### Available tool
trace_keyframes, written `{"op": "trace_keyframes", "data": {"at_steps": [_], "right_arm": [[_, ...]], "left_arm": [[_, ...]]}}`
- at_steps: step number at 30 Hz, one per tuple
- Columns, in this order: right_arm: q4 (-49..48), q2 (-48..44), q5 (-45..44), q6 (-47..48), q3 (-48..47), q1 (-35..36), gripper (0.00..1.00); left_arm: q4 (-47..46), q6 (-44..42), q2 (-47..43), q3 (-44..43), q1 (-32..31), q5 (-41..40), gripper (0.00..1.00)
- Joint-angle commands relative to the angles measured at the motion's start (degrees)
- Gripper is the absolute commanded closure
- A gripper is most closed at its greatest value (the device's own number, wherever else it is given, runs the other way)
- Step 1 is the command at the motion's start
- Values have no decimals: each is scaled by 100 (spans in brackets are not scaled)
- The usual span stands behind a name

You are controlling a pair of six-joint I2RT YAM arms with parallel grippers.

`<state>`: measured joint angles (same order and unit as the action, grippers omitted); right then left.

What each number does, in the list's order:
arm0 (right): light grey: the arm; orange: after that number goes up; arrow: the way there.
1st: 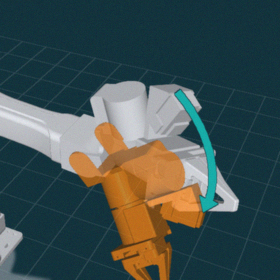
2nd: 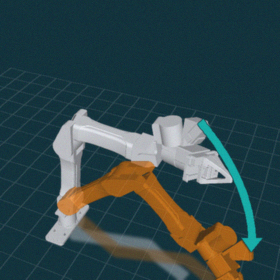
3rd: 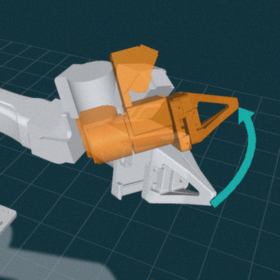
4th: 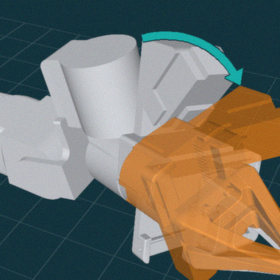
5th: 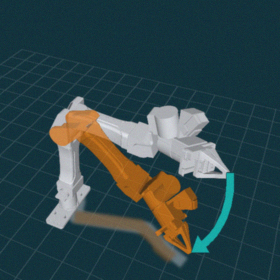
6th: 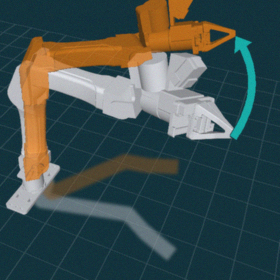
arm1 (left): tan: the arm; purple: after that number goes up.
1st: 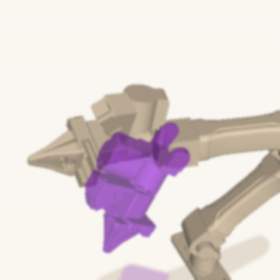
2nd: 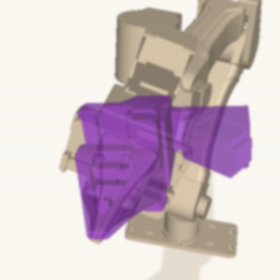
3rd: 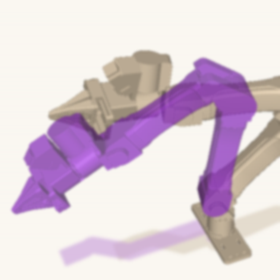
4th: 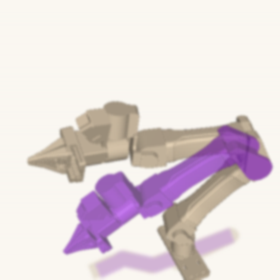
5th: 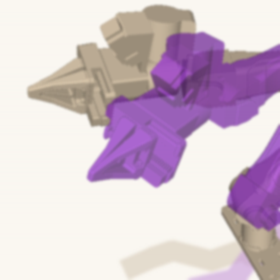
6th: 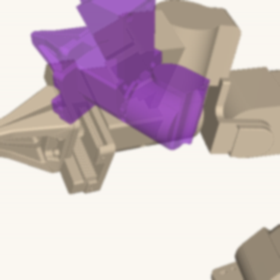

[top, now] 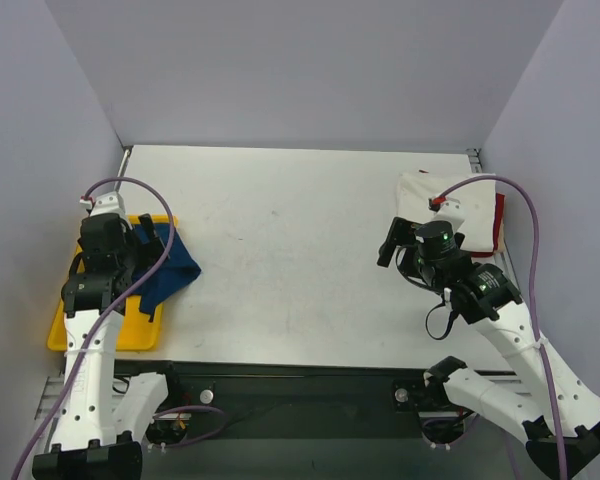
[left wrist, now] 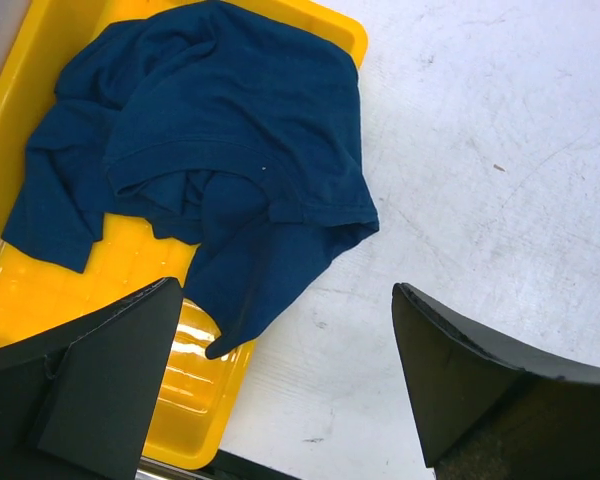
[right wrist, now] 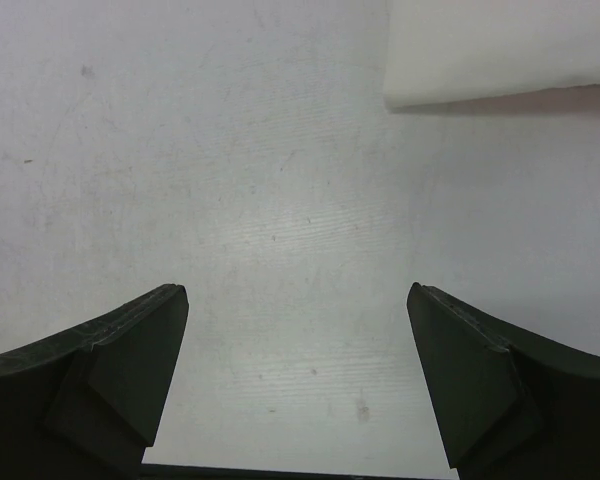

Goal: Fold and stack the t-shirts
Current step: Grab crumpled tshirt from bin with the left arm

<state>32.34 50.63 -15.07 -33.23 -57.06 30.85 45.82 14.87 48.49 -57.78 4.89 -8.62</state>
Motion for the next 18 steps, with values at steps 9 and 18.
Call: {"op": "trace_keyframes", "data": {"at_steps": [9, 18], "right_arm": [[-26, -1, -558, -139, -33, 35, 2], [-43, 316, -637, -122, -148, 44, 2]], "left_arm": [[-267, 227, 99, -41, -234, -1643, 3], [-302, 244, 1195, -84, 12, -1977, 3]]}}
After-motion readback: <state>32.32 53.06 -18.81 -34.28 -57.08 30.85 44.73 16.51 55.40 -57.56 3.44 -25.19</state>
